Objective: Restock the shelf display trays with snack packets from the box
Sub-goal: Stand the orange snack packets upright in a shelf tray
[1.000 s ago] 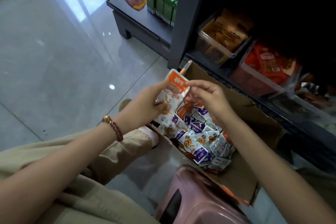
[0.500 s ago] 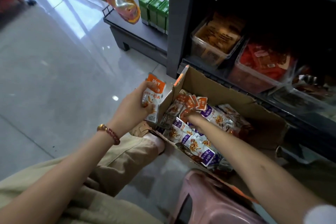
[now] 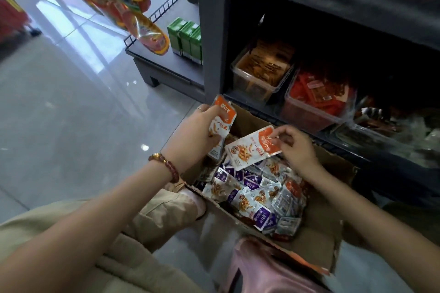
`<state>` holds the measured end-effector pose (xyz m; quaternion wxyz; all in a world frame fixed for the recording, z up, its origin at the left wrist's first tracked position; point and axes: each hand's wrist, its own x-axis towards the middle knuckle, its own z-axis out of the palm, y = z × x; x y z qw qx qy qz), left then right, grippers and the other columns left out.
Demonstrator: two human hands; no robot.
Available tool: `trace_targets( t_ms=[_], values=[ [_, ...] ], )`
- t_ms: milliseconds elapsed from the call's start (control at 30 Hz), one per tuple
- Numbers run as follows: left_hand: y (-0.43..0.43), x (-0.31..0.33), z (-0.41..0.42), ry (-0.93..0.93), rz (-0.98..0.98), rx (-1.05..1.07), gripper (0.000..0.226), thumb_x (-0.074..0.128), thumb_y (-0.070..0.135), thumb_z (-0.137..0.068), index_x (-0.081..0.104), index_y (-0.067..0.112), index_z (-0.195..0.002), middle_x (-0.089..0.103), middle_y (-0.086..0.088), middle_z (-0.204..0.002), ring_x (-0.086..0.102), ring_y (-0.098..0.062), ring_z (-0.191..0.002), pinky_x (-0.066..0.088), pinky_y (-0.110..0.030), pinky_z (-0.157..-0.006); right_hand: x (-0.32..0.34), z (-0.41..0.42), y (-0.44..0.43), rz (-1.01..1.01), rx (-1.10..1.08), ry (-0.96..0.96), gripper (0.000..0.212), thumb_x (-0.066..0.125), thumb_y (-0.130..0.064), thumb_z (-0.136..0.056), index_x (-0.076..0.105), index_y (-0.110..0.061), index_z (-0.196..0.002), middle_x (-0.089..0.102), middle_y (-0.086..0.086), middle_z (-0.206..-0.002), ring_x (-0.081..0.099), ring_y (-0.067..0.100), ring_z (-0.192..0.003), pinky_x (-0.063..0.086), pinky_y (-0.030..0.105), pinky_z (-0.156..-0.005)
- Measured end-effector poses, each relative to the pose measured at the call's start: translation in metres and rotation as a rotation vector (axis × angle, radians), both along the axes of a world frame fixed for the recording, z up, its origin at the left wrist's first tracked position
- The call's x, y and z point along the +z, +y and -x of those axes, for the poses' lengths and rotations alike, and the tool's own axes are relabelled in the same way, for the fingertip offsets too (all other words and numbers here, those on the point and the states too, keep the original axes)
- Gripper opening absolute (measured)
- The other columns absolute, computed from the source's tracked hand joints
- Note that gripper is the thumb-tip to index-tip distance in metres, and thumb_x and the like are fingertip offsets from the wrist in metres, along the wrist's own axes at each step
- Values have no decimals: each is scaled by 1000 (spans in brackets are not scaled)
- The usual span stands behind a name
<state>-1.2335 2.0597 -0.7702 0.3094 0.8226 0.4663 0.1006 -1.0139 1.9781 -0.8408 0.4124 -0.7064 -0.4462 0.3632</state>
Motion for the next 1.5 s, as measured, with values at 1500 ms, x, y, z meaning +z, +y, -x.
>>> trace_targets(
  t_ms=[1500],
  values=[
    [-20,148,-165,-691,380,-127,32,76,30,-52,68,21,-81,73,12,-74,70,-6,-67,52,-15,-56,237,-87,-2,-454,-128,33,16,61,-21,-89,61,-9,-80,65,-3,-67,65,5,-61,47,12,-55]
  ],
)
